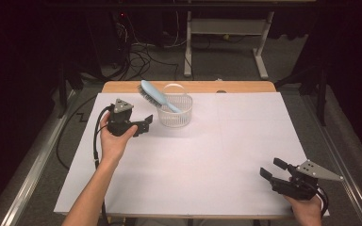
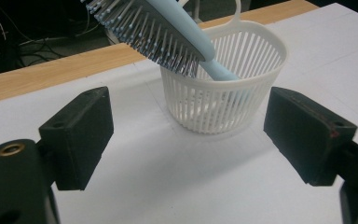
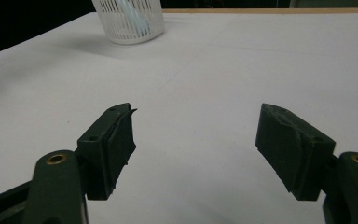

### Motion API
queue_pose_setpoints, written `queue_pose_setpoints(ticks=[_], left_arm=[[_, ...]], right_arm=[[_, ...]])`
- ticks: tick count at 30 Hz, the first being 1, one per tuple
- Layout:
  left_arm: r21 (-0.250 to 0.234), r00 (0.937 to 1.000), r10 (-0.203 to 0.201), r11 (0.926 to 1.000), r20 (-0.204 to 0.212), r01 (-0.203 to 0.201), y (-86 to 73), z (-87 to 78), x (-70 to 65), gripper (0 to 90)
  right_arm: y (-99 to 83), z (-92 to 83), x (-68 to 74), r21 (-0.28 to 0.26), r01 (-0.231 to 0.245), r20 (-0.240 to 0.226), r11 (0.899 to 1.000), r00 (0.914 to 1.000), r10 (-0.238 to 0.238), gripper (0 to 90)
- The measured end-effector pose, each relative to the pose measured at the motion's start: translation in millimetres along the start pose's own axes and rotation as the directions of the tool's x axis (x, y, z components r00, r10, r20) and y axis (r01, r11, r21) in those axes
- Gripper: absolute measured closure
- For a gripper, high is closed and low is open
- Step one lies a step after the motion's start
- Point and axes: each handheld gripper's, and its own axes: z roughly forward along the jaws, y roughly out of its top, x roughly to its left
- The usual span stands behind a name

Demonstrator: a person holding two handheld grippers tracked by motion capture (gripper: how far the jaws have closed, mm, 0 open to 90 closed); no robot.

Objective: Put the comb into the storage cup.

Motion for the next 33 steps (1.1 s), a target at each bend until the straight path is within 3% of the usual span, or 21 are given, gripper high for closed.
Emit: queue_pose_setpoints(ticks=[33], left_arm=[[-0.024,0.9993,-0.009,0.9997,0.036,0.01,-19.4,-14.6,-6.8,16.8]], right_arm=[[-0.1,-0.2,0.0,-0.002,0.0,0.0,1.0,1.0,0.0,28.2]])
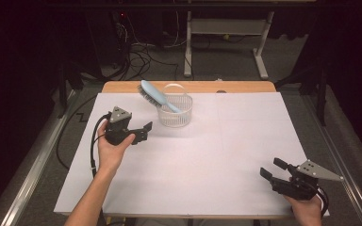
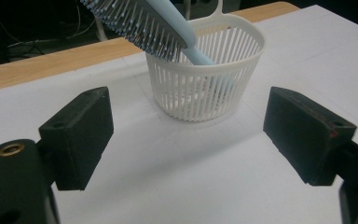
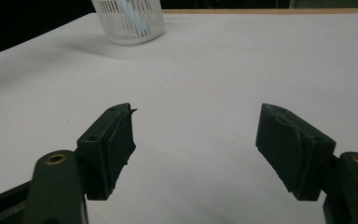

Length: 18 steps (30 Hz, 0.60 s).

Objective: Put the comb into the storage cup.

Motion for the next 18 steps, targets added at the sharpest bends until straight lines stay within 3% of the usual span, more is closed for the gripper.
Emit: queue_pose_setpoints(ticks=[18], left_arm=[[-0.01,0.9999,-0.015,0.9998,-0.003,0.015,-14.2,-9.5,2.5,17.1]], right_arm=[[-0.1,0.1,0.2,0.001,0.0,0.004,1.0,1.0,0.0,28.2]])
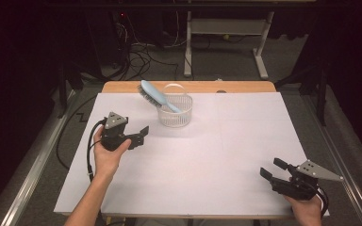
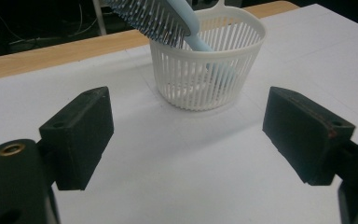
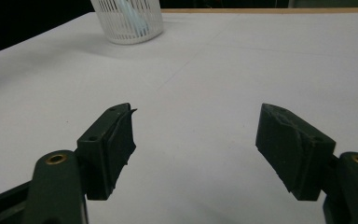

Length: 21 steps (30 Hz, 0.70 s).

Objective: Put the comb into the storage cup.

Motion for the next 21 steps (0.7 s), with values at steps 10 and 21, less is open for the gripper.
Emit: queue_pose_setpoints(ticks=[10,21], left_arm=[[-0.006,1.0,-0.001,1.0,0.002,0.001,-5.1,-3.2,-1.0,17.2],[-0.015,0.9999,-0.011,0.9998,0.001,0.011,-12.3,-6.9,0.5,17.2]], right_arm=[[-0.1,-0.4,-0.3,-0.001,-0.003,0.002,1.0,1.0,0.003,28.2],[-0.3,0.1,-0.6,-0.001,-0.007,0.006,1.0,1.0,0.007,28.2]])
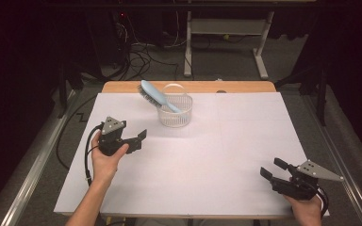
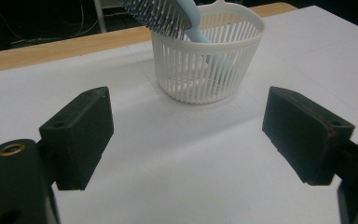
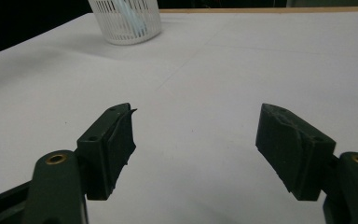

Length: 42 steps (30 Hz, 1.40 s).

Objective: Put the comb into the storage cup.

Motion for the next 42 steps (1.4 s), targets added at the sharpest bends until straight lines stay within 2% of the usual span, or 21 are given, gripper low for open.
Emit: queue_pose_setpoints(ticks=[42], left_arm=[[-0.042,0.9997,-0.023,0.9989,-0.006,0.023,-25.5,-21.7,3.8,17.5]], right_arm=[[0.0,0.9,0.8,-0.001,-0.004,0.003,1.0,1.0,0.004,28.1]])
